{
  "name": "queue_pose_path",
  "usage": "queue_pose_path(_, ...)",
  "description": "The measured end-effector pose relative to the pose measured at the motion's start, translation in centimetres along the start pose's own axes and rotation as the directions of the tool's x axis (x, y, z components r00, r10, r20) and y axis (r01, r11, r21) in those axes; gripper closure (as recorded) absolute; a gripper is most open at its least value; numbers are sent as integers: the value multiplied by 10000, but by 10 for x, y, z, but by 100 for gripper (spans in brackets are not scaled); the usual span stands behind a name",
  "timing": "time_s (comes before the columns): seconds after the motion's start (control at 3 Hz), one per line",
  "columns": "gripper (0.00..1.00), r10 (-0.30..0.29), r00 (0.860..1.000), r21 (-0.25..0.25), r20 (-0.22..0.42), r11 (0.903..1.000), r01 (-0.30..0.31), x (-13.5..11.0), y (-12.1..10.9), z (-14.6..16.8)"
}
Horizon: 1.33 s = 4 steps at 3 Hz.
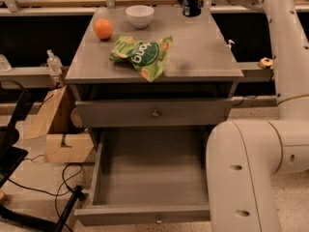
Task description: Place pepsi can into middle drawer
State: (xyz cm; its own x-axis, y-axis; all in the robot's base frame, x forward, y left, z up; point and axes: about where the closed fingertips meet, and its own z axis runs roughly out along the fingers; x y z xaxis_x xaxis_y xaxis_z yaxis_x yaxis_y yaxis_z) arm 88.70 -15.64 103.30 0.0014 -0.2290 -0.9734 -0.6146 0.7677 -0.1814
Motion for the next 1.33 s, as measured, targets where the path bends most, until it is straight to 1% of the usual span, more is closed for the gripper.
queue_pose_path(0.33,100,-390,9830,-95,-1794,9992,380,-16,22,-17)
queue_pose_path(0.67,100,355,9126,437,-4074,9989,-193,-10,37,-48)
queue_pose_path(1.0,100,1774,8147,1272,-5521,9836,-1279,-1,53,-79)
queue_pose_path(1.33,100,2420,7831,1586,-5729,9701,-1838,7,57,-83)
